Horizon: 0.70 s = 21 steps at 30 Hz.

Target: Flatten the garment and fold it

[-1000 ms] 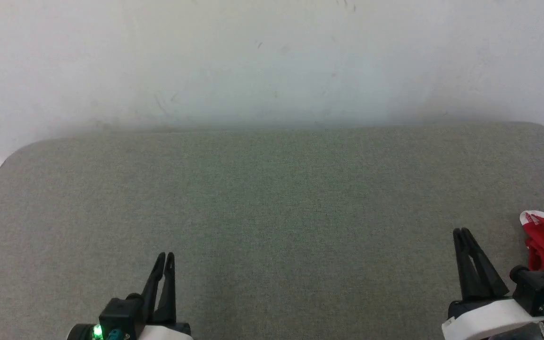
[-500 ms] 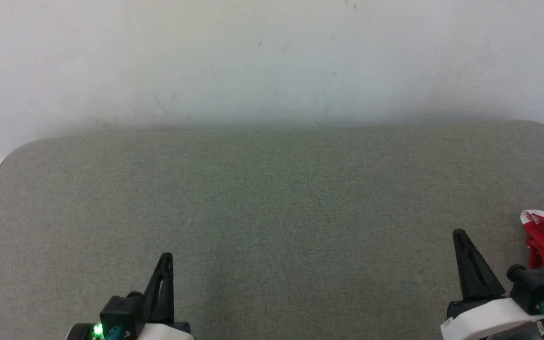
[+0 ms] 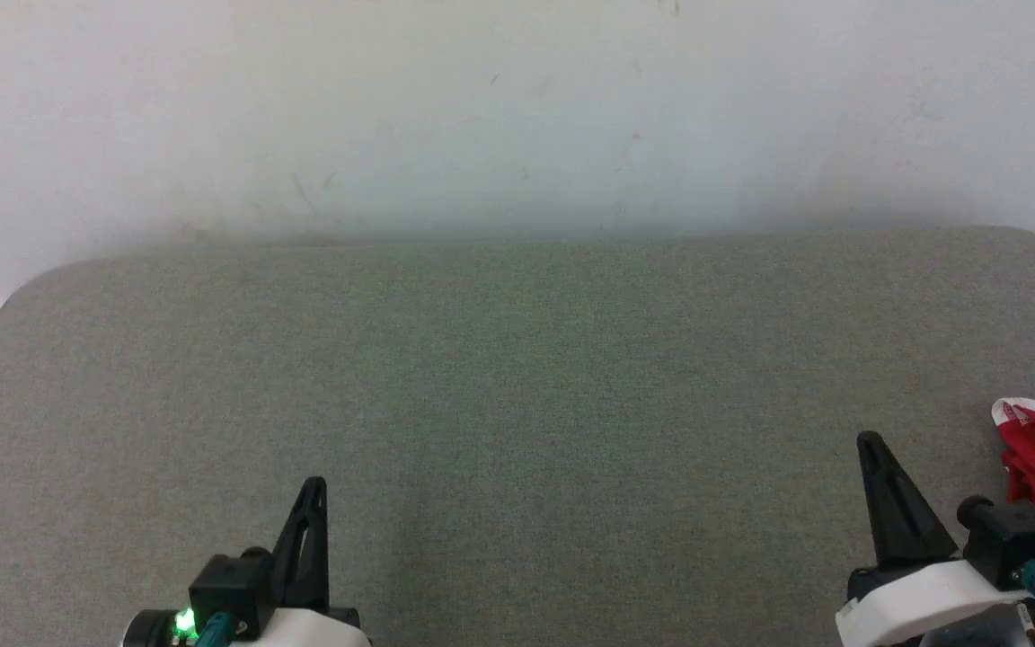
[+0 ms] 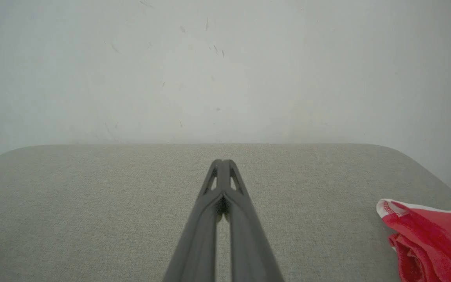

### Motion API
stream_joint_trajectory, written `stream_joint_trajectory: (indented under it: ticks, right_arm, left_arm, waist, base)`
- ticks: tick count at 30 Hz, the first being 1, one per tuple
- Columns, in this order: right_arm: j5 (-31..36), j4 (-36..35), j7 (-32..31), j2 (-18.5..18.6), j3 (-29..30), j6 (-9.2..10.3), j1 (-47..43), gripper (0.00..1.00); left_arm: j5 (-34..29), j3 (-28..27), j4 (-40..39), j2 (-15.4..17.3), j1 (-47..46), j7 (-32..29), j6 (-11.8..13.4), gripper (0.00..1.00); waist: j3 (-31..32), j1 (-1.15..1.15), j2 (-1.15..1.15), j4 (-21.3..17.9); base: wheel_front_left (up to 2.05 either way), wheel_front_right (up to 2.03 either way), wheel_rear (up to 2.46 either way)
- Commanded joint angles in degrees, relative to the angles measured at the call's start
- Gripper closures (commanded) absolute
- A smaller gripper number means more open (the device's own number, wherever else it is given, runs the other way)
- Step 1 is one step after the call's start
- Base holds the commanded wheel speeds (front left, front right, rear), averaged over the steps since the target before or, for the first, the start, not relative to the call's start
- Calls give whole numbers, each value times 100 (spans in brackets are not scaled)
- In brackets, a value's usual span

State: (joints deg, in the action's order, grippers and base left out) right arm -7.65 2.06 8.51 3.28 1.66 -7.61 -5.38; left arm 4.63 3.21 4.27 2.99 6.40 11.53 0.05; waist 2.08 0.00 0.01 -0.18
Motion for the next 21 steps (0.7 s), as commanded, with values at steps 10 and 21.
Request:
stream_joint_trajectory:
  ticks: [10, 21]
  right_arm:
    - [108, -50, -116, -12, -27, 4, 128, 100]
    - [184, -68, -201, -16, -43, 5, 175, 100]
  left_arm:
    - [-109, -68, -78, -4, -173, -139, -2, 100]
    - [-150, -97, -118, -4, -227, -256, -2, 100]
  waist:
    - [-22, 0, -1, 2]
    - [-43, 0, -1, 4]
  base:
    - [0, 0, 0]
    - [0, 0, 0]
